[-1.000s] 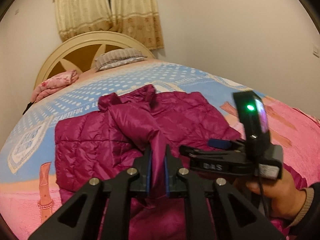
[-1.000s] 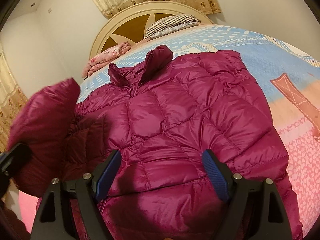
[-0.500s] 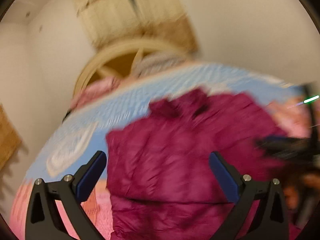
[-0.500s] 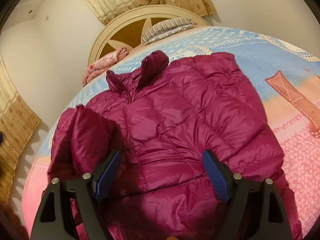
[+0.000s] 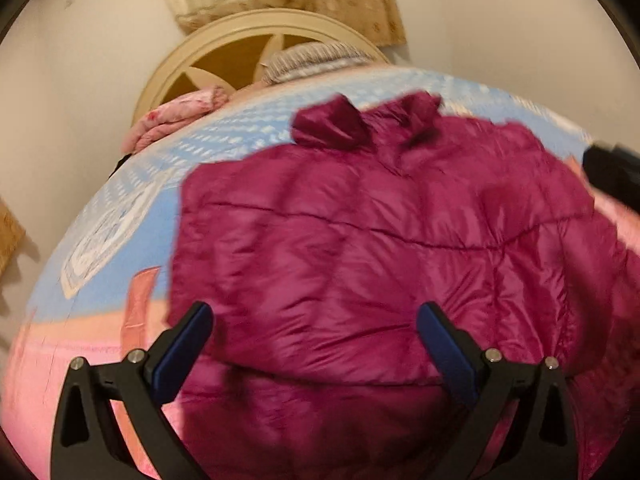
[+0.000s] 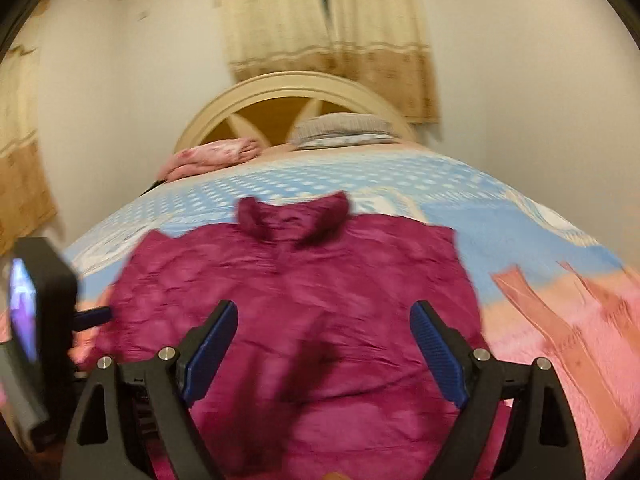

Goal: Fold large clothes

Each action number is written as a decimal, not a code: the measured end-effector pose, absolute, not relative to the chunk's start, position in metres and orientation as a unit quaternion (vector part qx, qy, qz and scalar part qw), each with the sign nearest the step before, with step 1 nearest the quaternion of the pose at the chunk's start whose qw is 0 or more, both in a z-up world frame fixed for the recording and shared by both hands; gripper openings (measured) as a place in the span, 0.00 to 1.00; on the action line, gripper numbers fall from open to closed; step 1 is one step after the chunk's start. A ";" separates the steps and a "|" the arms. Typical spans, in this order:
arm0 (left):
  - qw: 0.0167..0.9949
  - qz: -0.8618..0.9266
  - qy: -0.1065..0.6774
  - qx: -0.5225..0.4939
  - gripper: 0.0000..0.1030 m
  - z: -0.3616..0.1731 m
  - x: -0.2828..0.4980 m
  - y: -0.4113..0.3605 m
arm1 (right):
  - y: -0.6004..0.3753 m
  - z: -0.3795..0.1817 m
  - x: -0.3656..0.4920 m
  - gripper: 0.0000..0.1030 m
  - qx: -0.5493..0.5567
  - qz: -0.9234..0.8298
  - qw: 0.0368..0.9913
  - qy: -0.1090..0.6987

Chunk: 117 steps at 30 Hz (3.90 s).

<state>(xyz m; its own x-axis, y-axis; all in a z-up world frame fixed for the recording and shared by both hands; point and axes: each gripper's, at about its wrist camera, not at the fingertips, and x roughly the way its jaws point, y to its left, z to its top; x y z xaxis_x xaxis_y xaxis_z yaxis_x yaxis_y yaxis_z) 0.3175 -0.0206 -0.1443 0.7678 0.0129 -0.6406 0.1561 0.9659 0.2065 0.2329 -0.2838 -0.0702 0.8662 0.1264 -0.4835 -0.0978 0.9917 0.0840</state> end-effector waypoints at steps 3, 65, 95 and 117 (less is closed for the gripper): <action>0.944 -0.017 0.310 0.112 1.00 -0.130 0.313 -0.002 | -0.275 -0.069 0.241 0.73 0.019 0.074 0.960 0.271; 0.893 -0.098 0.436 0.055 1.00 -0.197 0.390 -0.061 | -0.267 -0.151 0.265 0.51 -0.036 0.059 0.910 0.410; 0.897 -0.097 0.428 0.051 1.00 -0.196 0.385 -0.059 | -0.306 -0.069 0.364 0.77 0.012 0.099 0.905 0.413; 0.899 -0.111 0.424 0.027 1.00 -0.195 0.386 -0.053 | -0.296 -0.097 0.546 0.16 -0.071 0.005 0.875 0.478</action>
